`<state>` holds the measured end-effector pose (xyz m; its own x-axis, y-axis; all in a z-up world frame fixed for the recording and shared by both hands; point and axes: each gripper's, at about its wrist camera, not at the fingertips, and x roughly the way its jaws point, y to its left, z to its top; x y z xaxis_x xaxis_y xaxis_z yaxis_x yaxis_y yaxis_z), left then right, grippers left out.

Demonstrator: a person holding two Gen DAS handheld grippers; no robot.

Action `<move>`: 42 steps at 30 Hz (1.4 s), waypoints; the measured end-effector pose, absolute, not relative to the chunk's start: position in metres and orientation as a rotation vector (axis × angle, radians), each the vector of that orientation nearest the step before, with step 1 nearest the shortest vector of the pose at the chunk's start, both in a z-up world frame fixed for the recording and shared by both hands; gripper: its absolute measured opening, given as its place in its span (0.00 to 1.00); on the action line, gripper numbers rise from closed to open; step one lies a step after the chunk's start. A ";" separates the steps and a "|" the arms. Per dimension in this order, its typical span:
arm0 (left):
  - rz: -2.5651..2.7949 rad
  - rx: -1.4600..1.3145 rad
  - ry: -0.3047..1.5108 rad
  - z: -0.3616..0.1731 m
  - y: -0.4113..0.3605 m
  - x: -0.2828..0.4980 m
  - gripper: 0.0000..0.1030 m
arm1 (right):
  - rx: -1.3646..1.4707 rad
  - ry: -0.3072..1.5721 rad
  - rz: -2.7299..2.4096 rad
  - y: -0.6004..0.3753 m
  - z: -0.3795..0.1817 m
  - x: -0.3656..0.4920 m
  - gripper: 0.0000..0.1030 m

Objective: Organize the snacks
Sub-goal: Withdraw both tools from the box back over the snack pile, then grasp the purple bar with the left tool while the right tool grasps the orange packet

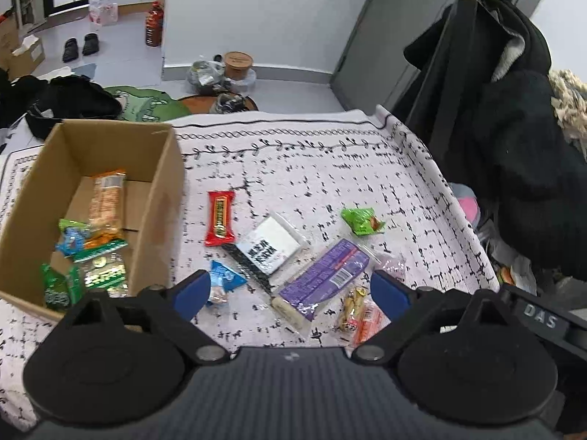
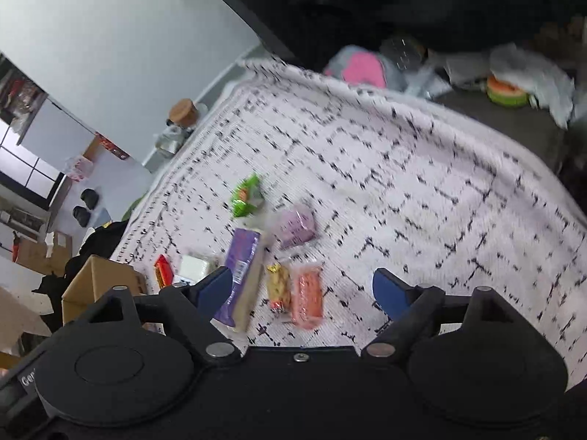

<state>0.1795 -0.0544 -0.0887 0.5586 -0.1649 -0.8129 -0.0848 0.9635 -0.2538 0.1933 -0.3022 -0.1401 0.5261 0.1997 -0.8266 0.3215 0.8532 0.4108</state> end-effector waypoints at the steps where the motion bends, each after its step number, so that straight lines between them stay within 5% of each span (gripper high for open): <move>1: -0.056 -0.272 0.986 -0.092 -0.057 0.182 0.89 | 0.583 1.036 -0.075 -0.303 -0.143 0.194 0.79; 19: -0.123 -0.278 1.114 -0.152 -0.086 0.221 0.51 | 0.676 1.228 -0.101 -0.290 -0.200 0.221 0.48; 36: -0.144 -0.230 1.171 -0.187 -0.091 0.247 0.50 | 0.590 1.300 -0.142 -0.281 -0.222 0.245 0.44; 42: -0.146 -0.223 1.186 -0.197 -0.091 0.251 0.53 | 0.560 1.288 -0.109 -0.276 -0.224 0.250 0.25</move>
<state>0.2511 -0.0907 -0.1973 0.3696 -0.2290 -0.9005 -0.0042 0.9687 -0.2481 0.2499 -0.2757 -0.2242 0.2935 0.2281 -0.9283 0.3812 0.8626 0.3325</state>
